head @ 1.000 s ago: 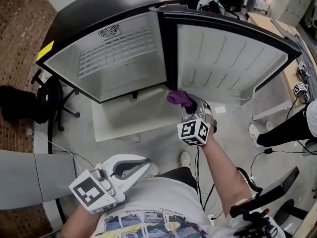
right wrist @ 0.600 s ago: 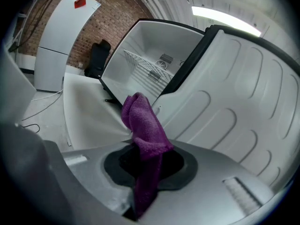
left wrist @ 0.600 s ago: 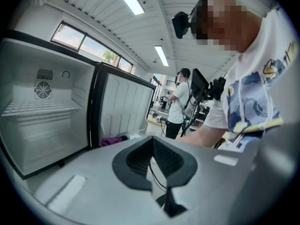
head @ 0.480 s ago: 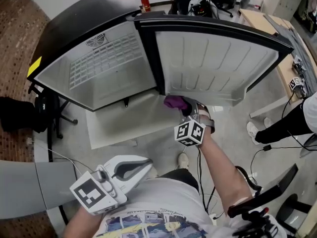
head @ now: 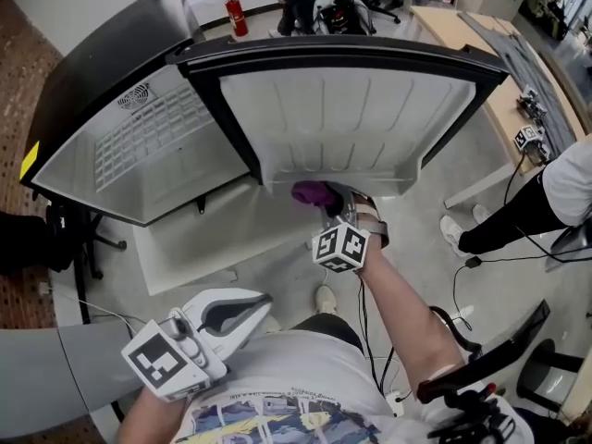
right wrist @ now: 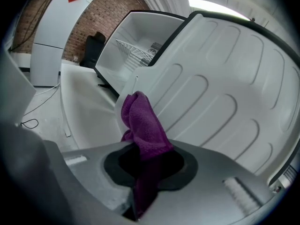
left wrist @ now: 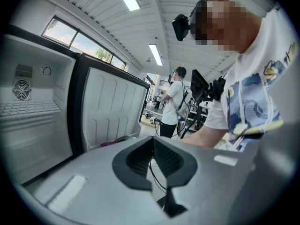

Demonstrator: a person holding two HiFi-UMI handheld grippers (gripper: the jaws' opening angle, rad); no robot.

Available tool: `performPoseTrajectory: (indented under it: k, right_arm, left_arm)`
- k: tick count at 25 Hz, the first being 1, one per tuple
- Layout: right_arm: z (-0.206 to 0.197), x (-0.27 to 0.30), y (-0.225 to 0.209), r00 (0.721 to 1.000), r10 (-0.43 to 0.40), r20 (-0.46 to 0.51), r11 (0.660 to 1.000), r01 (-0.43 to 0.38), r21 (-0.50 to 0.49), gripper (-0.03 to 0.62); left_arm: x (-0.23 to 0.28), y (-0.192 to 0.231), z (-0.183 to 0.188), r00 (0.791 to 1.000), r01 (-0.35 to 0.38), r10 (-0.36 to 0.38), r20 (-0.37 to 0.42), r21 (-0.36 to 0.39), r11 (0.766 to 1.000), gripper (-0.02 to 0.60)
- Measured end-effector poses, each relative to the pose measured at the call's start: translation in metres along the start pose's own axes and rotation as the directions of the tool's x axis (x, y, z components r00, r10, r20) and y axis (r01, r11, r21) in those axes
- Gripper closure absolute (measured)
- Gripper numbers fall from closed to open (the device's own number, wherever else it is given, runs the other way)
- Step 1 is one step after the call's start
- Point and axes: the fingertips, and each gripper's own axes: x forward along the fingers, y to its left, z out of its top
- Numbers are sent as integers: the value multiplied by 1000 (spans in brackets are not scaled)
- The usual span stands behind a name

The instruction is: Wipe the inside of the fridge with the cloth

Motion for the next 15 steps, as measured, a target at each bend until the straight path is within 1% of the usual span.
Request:
performPoseTrajectory:
  k: [4,13,15]
  right_arm:
    - [-16,-5,-13,999,-17,-28,1000,18,15,540]
    - [-58,-20,-40,993,-61,-103,997,64,32,540]
    - [-68,-24,-46,989,-75,-126,996,80,38,540]
  left_arm:
    - [9,6,-6,1000,17,-17,-18,49,999,575]
    - [40,2,0,997,76,-74,-31,54,996,575]
    - [47,-3,4,995,92,-91,-28,41,995,575]
